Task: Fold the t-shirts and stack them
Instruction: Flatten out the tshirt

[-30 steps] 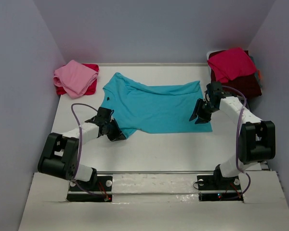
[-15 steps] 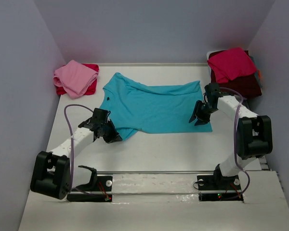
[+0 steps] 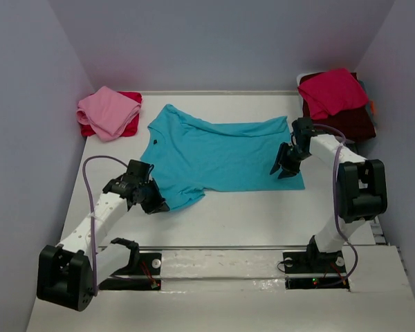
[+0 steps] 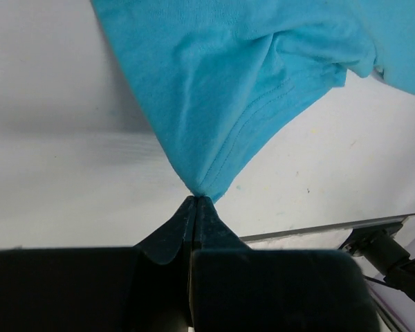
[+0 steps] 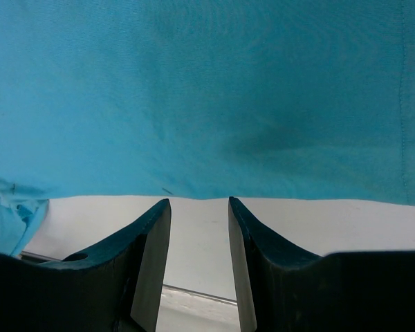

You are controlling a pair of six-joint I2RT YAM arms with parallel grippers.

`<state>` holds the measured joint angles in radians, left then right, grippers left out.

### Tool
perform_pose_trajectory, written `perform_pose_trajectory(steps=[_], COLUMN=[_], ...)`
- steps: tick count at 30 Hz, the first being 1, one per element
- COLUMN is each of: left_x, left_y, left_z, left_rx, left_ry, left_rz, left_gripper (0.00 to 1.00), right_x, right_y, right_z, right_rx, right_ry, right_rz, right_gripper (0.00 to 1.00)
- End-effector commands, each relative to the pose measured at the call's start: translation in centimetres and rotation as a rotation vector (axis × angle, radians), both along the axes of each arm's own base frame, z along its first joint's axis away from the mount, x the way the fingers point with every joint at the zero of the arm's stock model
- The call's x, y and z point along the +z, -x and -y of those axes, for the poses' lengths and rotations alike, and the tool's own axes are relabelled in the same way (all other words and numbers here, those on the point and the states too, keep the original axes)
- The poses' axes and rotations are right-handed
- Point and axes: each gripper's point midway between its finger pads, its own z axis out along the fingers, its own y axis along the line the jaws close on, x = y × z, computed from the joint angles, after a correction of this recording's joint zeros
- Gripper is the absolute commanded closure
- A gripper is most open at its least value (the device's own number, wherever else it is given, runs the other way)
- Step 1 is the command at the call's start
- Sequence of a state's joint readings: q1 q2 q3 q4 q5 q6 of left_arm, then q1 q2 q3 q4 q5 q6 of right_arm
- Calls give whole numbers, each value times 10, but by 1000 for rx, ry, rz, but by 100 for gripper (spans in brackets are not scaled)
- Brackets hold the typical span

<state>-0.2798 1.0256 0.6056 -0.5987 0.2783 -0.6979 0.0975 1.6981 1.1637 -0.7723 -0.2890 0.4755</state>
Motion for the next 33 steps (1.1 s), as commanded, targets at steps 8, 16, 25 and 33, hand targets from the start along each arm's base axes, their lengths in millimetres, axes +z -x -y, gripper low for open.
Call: perform_pose_trajectory(steps=[8,16,25,33], left_x=[21,35,47,64], left_y=[20,23,26,16], left_z=[-13,-22,-32,-54], left_rx=[-14,-9,36,66], left_ry=[-54,-89,-107,-230], left_rz=[-10,-15,3,43], left_gripper=[94,94,94,94], right_x=[-2,-12,-13,-4], right_y=[-12,1,24,44], right_z=[14,44,69,90], right_rx=[-37,-108,-169,-219], right_ry=[72,240,336,418], right_rz=[18,-15,-46,-43], right_gripper=[54,50,48,48])
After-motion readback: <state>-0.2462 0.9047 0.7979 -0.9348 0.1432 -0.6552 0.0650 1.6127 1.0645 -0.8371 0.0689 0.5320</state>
